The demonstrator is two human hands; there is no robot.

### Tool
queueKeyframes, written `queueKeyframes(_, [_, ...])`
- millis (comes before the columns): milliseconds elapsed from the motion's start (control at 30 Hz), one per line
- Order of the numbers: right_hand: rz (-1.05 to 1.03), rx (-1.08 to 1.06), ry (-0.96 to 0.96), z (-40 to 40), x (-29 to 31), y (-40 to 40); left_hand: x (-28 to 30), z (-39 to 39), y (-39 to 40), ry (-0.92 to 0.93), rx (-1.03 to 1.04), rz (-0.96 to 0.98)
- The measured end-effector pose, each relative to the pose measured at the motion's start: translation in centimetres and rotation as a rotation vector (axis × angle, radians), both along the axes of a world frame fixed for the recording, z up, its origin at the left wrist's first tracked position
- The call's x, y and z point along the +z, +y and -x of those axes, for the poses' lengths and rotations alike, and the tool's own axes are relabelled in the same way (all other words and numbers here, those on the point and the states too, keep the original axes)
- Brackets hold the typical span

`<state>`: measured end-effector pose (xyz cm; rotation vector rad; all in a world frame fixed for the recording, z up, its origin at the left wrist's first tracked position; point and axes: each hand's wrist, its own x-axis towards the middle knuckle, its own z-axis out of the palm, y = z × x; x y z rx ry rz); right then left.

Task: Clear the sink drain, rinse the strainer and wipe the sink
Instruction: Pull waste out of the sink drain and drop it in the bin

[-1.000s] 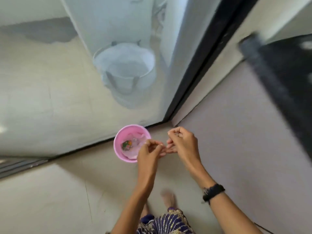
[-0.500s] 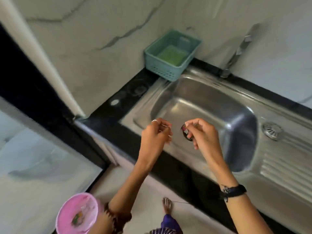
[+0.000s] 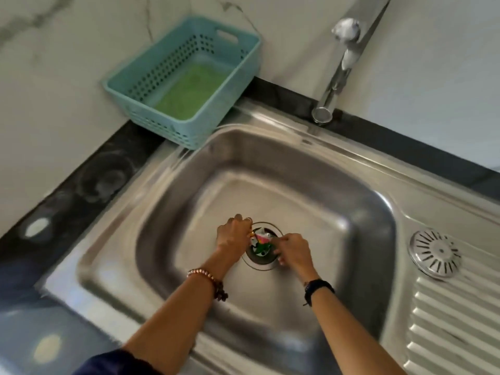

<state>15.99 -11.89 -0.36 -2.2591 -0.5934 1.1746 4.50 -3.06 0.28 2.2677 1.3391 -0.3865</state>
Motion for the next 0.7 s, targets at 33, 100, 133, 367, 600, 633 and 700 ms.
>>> queueKeyframes(33, [0.01,0.02,0.0,-0.1,-0.9,0.3,-0.7,-0.4,0.0,0.016,-0.013,-0.017])
queueKeyframes(100, [-0.001,0.057,-0.002,0.1,-2.0,1.1,-1.5,-0.9,0.1,0.006,-0.01,-0.044])
queueKeyframes(133, [-0.009,0.078,-0.005,0.2,-2.5,1.5,-1.8,-1.2,0.2,-0.009,-0.006,-0.053])
queueKeyframes(367, [-0.081,0.067,-0.027,0.1,-0.1,0.7,0.8,-0.1,-0.3,-0.202,0.296,0.058])
queueKeyframes(600, [-0.284,-0.113,0.196,3.1,9.6,-1.3,9.2,4.8,-4.0,-0.569,0.562,0.026])
queueKeyframes(633, [-0.325,-0.117,0.238,4.4,11.4,-1.6,10.8,6.2,-4.9,-0.647,0.613,0.022])
queueKeyframes(700, [-0.399,-0.082,0.327,7.8,14.9,-2.3,13.9,9.5,-6.8,-0.796,0.732,0.015])
